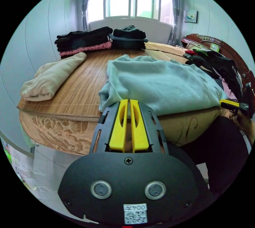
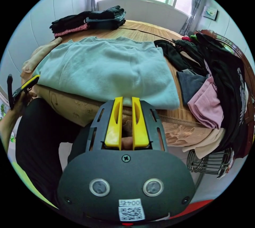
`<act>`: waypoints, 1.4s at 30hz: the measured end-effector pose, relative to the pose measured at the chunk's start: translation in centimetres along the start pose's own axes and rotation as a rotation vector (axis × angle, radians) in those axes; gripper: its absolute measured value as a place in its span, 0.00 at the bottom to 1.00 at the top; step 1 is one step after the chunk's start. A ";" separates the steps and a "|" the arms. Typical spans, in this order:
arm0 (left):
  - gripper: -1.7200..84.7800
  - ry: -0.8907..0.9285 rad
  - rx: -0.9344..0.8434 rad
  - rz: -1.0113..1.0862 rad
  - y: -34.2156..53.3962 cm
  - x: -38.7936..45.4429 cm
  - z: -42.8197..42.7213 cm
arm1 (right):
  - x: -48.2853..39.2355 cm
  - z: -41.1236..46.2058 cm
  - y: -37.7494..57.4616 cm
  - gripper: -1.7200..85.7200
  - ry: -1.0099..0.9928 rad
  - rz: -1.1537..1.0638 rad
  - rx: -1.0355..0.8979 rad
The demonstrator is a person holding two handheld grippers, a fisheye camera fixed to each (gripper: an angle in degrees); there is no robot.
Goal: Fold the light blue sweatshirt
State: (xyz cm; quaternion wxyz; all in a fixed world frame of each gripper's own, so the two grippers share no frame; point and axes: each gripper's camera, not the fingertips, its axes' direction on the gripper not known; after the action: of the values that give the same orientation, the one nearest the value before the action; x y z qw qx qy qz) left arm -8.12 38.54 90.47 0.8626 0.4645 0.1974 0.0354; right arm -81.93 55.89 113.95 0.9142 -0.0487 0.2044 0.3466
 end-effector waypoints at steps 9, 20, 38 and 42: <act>0.03 -0.035 -0.146 0.068 -6.5 1.2 -0.4 | 5.6 -8.9 -0.5 0.05 -0.346 0.210 0.142; 0.11 -0.108 -0.086 0.281 -24.4 0.7 1.4 | 11.8 -7.6 -2.8 0.09 -0.443 0.242 0.232; 0.18 0.170 -0.298 0.325 -32.2 -5.7 22.2 | 18.4 5.9 -22.8 0.14 -0.185 -0.077 -0.199; 0.17 0.143 -0.342 0.359 -32.0 -5.8 24.5 | 17.8 5.2 -22.6 0.10 -0.158 -0.080 -0.156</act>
State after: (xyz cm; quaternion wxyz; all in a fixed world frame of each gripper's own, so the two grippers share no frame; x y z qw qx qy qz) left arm -8.24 -0.30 78.20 0.8924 0.3356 0.1635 0.2536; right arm -53.37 50.92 110.21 0.9339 -0.1002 0.1020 0.3276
